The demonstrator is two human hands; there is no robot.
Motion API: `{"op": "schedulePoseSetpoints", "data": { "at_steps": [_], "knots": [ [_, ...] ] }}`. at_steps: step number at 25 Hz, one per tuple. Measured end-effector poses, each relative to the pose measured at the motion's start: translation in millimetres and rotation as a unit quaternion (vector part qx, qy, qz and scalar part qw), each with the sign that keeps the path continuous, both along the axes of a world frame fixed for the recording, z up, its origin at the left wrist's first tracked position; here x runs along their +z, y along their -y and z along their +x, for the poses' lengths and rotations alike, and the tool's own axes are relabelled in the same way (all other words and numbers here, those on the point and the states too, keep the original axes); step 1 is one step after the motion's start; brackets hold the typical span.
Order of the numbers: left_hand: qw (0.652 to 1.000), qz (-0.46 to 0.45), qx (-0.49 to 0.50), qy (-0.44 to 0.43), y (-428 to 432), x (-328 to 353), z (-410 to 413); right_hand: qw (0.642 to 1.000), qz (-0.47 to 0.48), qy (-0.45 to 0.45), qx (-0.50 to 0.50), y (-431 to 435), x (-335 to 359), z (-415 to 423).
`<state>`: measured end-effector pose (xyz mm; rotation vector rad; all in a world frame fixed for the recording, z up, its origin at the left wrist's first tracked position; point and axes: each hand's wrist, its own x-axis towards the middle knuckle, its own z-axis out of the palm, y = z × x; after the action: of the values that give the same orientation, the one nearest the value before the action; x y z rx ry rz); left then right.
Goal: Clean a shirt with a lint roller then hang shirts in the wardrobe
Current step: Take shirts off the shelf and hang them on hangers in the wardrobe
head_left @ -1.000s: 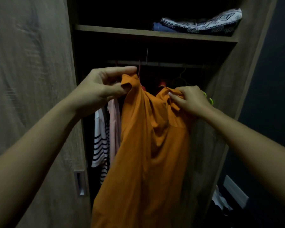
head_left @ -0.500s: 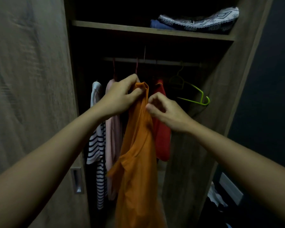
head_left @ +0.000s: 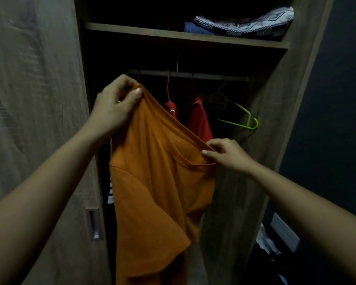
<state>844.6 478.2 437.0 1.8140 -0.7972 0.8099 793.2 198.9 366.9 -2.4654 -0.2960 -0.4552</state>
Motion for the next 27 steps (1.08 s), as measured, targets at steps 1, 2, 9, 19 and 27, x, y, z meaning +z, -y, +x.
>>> {"op": "schedulePoseSetpoints", "data": {
  "at_steps": [1, 2, 9, 19, 27],
  "knots": [
    [1.000, 0.004, 0.007, -0.020, -8.9, -2.8, 4.9, 1.000, 0.030, -0.008, -0.004, 4.9, 1.5, 0.4],
    [0.999, 0.015, 0.017, -0.039, -15.6, -6.7, 9.0, 0.997, 0.076, -0.025, -0.002, 7.5, 5.5, 1.2],
    [0.985, 0.083, 0.022, -0.147, -26.8, -35.2, 27.0, 0.988, -0.070, 0.107, -0.083, 18.7, 27.3, 3.3],
    [0.931, 0.308, 0.014, -0.196, 57.8, -87.9, 48.7, 0.931, -0.298, -0.142, -0.155, 55.7, 28.8, -7.2],
    [0.956, 0.209, -0.126, -0.159, 198.6, -54.6, 66.3, 0.791, -0.560, -0.082, -0.234, 143.0, 21.6, 20.3]
  ]
}}
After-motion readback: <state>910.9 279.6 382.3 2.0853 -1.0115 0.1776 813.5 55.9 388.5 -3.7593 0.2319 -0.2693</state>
